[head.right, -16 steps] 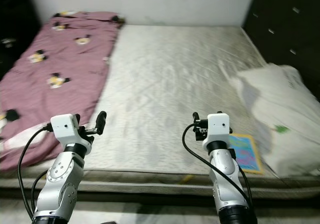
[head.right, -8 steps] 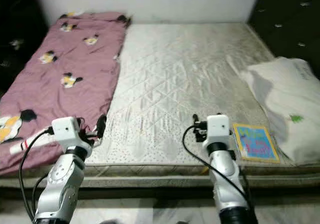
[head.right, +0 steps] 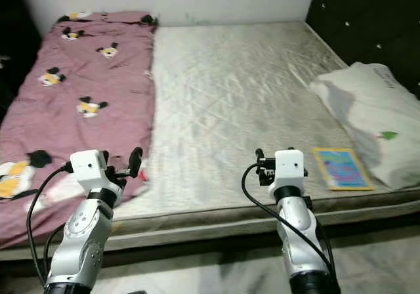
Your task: Clean up the room
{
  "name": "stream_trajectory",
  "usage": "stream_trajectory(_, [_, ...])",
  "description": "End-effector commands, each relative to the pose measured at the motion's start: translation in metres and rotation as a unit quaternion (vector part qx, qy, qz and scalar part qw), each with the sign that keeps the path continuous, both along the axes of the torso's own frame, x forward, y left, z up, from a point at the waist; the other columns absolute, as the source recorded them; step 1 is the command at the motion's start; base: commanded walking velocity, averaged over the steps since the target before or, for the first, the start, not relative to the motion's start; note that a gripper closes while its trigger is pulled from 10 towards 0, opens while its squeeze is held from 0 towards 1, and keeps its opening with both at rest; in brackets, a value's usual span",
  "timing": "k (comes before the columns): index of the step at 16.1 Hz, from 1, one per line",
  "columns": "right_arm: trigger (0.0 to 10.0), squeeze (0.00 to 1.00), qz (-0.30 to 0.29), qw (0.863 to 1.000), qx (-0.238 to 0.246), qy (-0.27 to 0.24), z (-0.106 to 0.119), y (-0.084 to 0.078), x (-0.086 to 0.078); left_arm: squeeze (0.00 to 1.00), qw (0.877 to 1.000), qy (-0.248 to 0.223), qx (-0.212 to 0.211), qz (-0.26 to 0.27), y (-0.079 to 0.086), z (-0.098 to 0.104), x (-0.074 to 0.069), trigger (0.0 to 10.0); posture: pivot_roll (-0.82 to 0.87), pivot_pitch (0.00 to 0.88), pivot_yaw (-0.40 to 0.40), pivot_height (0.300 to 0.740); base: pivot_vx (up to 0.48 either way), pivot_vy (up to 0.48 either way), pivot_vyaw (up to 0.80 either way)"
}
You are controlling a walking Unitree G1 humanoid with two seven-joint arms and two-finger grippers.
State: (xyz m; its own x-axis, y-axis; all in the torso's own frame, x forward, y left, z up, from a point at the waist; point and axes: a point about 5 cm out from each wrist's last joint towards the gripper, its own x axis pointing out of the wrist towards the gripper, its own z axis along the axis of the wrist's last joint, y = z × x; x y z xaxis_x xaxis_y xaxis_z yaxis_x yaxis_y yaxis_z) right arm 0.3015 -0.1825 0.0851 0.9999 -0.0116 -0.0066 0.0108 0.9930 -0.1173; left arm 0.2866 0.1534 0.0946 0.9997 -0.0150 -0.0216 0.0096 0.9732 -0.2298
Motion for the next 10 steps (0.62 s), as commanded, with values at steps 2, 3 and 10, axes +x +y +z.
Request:
stream_trajectory(2, [10.0, 0.0, 0.012, 1.0, 0.001, -0.005, 0.0031, 0.0061, 0.0025, 0.0, 1.0, 0.002, 0.011, 0.01, 0.0072, -0.0011, -0.0016, 10.0, -0.01, 0.11, 0.012, 0.74, 0.0, 0.362, 0.0])
stream_trajectory(3, [10.0, 0.0, 0.012, 1.0, 0.001, -0.005, 0.0031, 0.0059, 0.0027, 0.0, 1.0, -0.013, 0.012, 0.0, 0.0057, 0.0022, -0.0026, 10.0, -0.01, 0.109, 0.011, 0.74, 0.0, 0.0, 0.0])
stream_trajectory(10, [10.0, 0.0, 0.012, 1.0, 0.0, -0.006, 0.0038, 0.0055, 0.0045, 0.0, 0.999, -0.03, 0.013, -0.028, 0.0015, 0.0048, -0.0042, 10.0, -0.01, 0.105, 0.011, 0.74, 0.288, 0.0, 0.0])
